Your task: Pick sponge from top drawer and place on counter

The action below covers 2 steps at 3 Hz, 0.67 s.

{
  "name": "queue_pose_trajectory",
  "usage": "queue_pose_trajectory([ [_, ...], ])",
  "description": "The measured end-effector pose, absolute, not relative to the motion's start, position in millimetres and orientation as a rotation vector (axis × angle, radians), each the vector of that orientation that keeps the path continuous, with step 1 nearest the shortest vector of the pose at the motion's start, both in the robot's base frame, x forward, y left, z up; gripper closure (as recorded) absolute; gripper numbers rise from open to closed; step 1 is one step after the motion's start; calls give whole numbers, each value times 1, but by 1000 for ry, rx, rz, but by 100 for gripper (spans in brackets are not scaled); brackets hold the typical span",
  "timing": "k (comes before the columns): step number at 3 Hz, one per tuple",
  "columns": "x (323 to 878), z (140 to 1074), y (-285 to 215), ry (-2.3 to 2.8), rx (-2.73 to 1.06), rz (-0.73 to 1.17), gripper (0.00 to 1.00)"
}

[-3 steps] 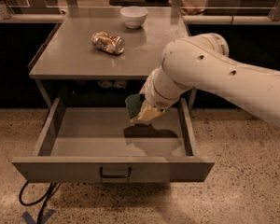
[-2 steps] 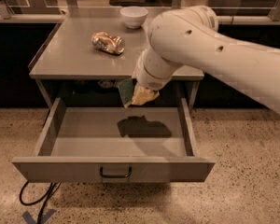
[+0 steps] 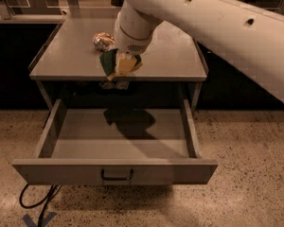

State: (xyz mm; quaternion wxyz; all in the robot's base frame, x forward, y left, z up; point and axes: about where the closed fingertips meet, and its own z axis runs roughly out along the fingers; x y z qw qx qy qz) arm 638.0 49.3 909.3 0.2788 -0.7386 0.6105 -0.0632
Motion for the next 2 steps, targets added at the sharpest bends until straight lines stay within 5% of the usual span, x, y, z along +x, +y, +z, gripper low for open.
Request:
queue_pose_trajectory([
  [2,655,911,37,1637,-1973,-86,100],
])
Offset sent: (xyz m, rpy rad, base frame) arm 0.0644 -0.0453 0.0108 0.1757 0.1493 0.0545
